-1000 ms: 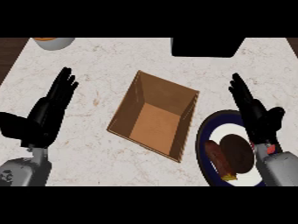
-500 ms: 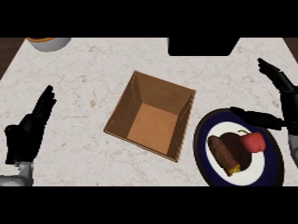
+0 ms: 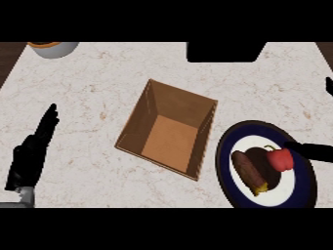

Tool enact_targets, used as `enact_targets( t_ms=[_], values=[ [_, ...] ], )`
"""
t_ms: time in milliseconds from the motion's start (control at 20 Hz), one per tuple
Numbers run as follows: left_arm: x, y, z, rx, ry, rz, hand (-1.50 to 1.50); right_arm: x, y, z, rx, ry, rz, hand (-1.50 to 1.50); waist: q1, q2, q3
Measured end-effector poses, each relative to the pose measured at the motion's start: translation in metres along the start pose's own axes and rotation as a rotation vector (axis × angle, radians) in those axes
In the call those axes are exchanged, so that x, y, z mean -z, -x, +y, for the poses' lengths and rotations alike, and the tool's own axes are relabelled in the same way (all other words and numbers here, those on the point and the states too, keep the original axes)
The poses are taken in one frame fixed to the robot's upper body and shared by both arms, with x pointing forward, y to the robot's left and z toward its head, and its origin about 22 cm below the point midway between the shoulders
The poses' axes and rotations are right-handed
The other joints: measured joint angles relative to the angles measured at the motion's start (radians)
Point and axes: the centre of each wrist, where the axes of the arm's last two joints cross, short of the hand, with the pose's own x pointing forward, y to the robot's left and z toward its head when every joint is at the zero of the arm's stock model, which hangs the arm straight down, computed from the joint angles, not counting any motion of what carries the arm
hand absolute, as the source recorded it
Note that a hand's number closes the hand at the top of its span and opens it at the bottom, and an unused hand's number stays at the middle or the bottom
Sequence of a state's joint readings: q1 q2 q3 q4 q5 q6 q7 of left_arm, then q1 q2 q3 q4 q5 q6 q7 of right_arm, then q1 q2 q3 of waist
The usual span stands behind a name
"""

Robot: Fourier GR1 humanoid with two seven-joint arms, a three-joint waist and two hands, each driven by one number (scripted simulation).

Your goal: Pick the bell pepper from the plate and place it in the cardboard box

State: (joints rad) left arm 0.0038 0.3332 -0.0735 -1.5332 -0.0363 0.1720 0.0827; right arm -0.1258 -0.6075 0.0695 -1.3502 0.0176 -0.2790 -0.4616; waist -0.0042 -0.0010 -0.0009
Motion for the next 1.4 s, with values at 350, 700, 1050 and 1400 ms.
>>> enact_targets(
  t_ms=[350, 700, 1050, 1400],
  values=[
    [-0.001, 0.000, -0.001, 0.006, -0.004, 0.008, 0.00, 0.008, -0.017, -0.055, -0.371, -0.303, 0.088, -1.50, -0.005, -0.004, -0.004],
    [-0.003, 0.000, -0.003, 0.009, -0.005, 0.003, 0.00, 0.002, -0.051, -0.043, -0.591, -0.620, 0.258, -1.50, 0.001, -0.003, -0.003],
    [-0.002, 0.003, -0.011, 0.002, -0.003, 0.002, 0.00, -0.008, -0.074, -0.002, -0.666, -0.696, 0.368, -1.50, 0.004, 0.000, 0.000],
    [-0.007, 0.002, -0.007, 0.005, 0.002, 0.003, 0.00, -0.010, -0.070, 0.018, -0.723, -0.684, 0.432, -1.50, 0.006, 0.000, 0.001]
  ],
)
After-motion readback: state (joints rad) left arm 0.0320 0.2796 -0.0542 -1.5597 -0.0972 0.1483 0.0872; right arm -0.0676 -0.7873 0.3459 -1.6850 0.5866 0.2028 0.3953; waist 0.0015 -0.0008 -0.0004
